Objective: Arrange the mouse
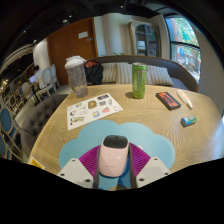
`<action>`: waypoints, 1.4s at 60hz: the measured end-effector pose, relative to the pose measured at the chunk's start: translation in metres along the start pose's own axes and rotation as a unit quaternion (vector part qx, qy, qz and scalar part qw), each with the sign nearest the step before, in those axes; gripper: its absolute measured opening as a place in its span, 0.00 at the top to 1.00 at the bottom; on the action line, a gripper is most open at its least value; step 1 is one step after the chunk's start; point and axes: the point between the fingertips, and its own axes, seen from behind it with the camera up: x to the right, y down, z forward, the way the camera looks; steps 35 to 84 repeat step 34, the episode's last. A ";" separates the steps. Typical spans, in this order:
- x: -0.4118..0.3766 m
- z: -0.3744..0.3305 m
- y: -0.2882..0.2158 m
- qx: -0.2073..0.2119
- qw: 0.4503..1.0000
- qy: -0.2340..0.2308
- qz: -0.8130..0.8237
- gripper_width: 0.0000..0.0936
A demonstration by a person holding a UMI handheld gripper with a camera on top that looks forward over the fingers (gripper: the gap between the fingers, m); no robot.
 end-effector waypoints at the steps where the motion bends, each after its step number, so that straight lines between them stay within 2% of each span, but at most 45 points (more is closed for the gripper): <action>1: 0.000 0.001 0.003 -0.002 1.000 0.002 0.001 0.53; 3: 0.001 0.005 0.011 -0.008 1.000 0.006 0.000 0.50; 6: 0.002 0.007 0.009 0.008 1.000 0.008 -0.013 0.44; 11: 0.002 0.004 0.012 -0.015 1.000 0.014 -0.014 0.37; 16: 0.005 -0.010 0.016 -0.037 0.999 0.028 -0.002 0.13; 18: 0.007 -0.020 0.015 -0.039 0.999 0.034 0.000 0.09; 24: 0.008 -0.056 0.025 -0.053 0.998 0.046 0.002 0.10; 34: 0.024 -0.137 0.079 -0.116 0.989 0.085 0.023 0.09; 84: 0.024 -0.137 0.079 -0.116 0.989 0.085 0.023 0.09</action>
